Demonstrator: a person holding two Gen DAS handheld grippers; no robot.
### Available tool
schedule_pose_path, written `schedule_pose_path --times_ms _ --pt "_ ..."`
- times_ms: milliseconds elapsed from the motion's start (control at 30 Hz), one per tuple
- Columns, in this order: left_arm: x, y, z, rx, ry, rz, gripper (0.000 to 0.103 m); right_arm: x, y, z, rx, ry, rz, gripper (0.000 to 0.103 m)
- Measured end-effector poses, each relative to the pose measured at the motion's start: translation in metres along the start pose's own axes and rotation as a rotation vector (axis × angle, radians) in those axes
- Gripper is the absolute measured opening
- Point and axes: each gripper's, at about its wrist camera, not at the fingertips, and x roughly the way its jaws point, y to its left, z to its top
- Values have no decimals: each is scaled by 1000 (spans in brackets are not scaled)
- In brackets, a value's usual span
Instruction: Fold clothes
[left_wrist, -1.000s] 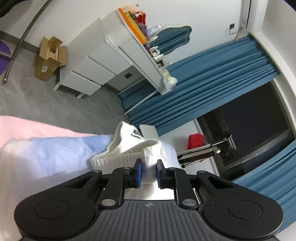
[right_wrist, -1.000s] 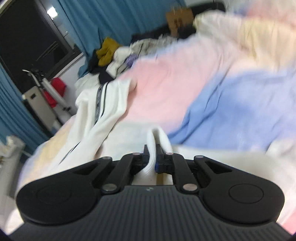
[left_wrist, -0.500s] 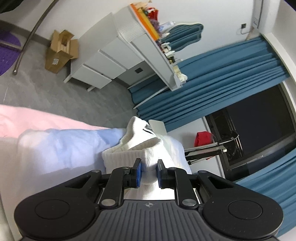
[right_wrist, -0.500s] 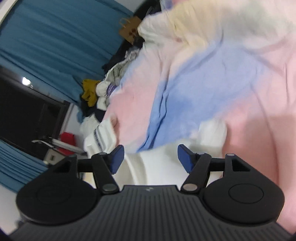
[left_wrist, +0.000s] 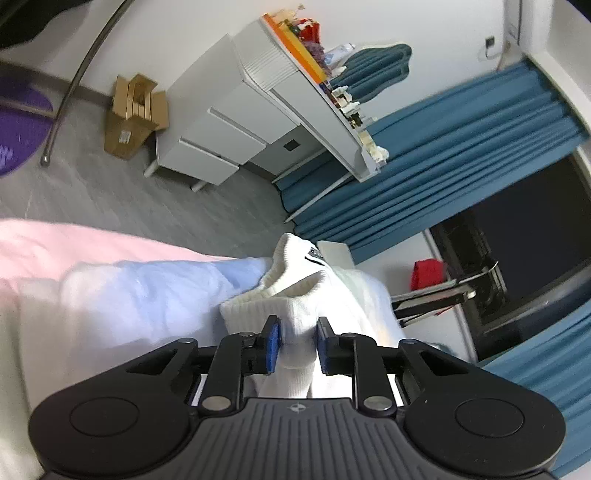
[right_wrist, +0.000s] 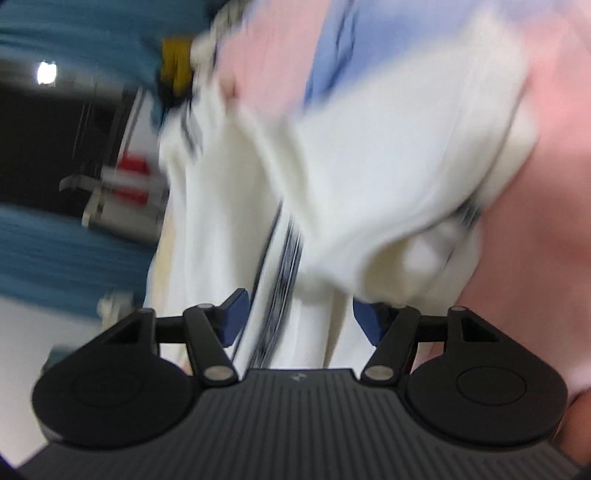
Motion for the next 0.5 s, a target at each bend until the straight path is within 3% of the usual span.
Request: schedule_pose_path --times_ms 200,333,433,500 --pt "-26 -15 -4 159 66 -11 51 -4 7 38 21 -140 5 66" --pt "-50 -38 -18 365 85 -7 60 13 17 77 6 -220 13 65" --pt "-57 -64 -43 533 120 -38 71 19 19 99 -33 -268 -32 66" --pt "-50 -85 -70 655 167 -61 72 16 18 106 -56 -297 -78 66"
